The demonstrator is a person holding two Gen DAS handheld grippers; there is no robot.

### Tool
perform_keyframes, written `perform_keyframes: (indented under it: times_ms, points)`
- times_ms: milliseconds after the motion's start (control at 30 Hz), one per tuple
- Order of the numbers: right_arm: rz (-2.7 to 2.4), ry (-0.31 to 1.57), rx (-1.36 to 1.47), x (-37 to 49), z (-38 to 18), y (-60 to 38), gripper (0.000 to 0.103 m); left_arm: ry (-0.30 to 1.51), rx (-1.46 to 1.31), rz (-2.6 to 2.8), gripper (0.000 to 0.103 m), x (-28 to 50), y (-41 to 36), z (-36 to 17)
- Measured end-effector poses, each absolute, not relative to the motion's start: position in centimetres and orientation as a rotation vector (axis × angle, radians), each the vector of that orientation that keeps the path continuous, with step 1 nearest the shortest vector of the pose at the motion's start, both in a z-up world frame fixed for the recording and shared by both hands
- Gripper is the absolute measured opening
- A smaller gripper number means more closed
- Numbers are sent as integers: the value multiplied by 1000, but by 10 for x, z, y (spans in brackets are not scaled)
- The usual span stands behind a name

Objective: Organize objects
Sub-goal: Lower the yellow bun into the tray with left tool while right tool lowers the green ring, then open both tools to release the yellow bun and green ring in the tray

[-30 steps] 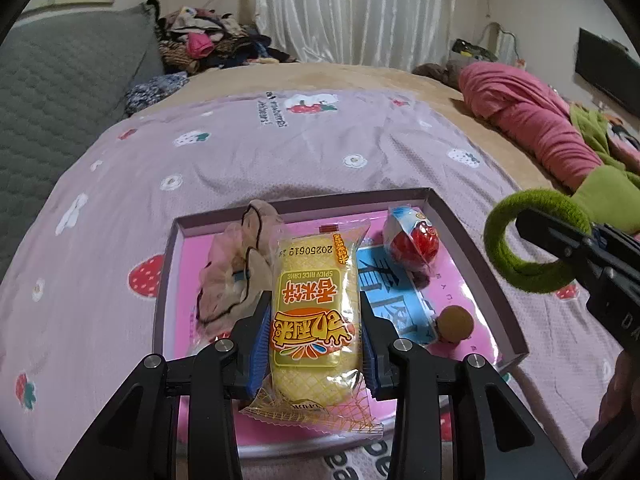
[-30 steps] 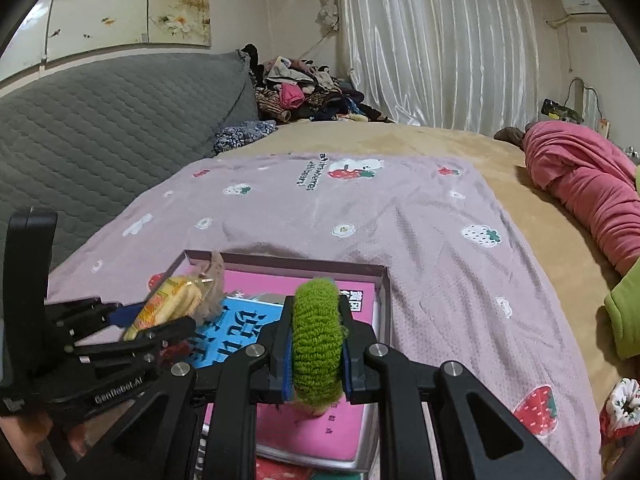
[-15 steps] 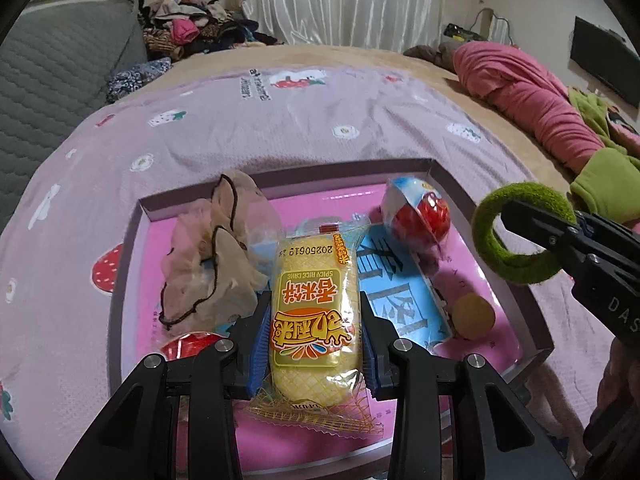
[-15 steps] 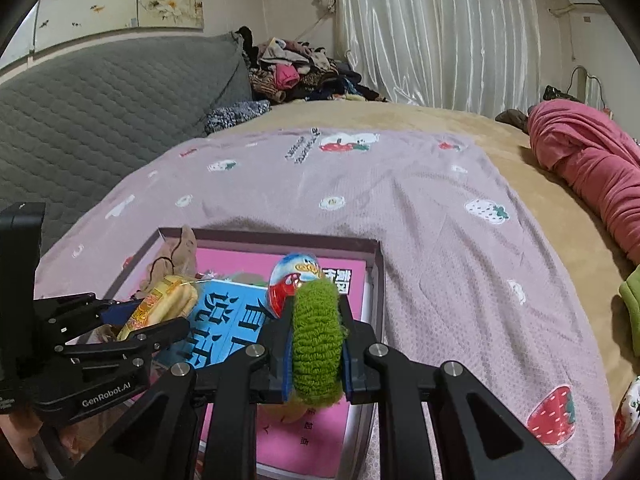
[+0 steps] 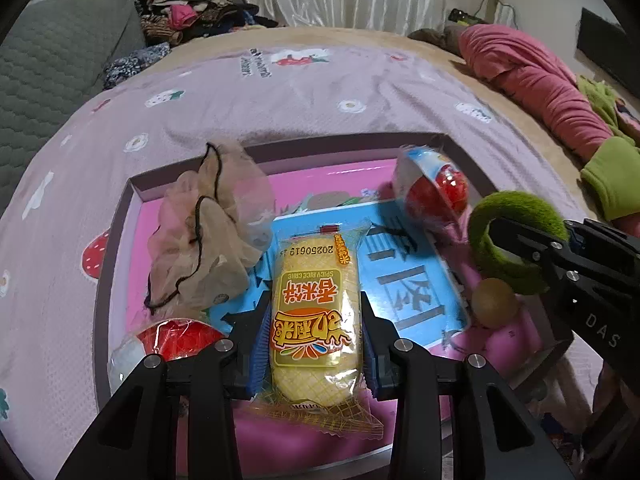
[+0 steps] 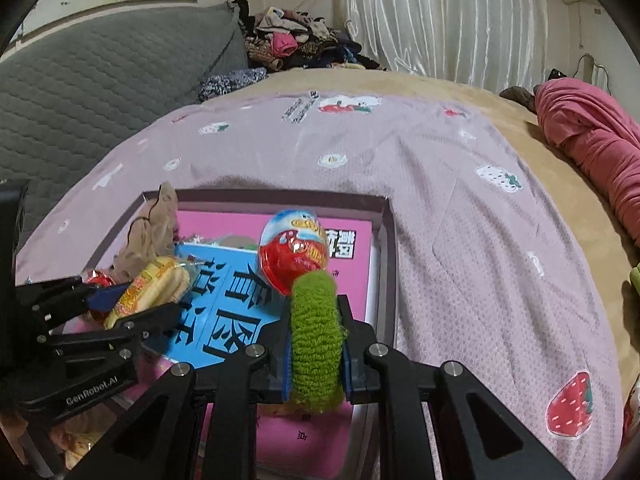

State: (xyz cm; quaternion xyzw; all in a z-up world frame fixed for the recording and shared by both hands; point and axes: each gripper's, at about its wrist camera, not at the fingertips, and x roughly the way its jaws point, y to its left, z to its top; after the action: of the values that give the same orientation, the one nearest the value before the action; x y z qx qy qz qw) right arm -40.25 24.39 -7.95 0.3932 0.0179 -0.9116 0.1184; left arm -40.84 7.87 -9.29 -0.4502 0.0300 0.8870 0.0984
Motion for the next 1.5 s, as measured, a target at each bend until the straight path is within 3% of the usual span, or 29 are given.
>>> perform_keyframes:
  times_ms: [200,233,300,433,500,567,633,833,1500]
  points:
    - [-2675,68,1170,-405,-84,244,18,84,-1340,2617,42,-409,79,-94]
    - [-2678,66,1172,-406,-84,244,18,84,-1341,2620,44,-410,79,-94]
    - [-2681,71,1179,-406,-85,244,18,77,-1349,2618,60,-411,77,-95]
    - [-2679,82,1179,-406,-85,242,18,76,-1347,2624,63,-410,77,-94]
    - [-2678,98,1184,-405,-85,241,22,80,-1347,2625,67,-410,76,-94]
    - [-2686,106,1189,-405,-85,241,35,84,-1341,2631,70,-409,76,-92]
    - [-2692,121,1189,-404,-85,239,42,88,-1336,2634,72,-408,77,-91]
    - [-2692,141,1191,-402,-84,237,55,102,-1327,2637,74,-407,77,-89]
    - [-2680,165,1145,-392,-71,223,73,72,-1294,2696,82,-396,64,-70]
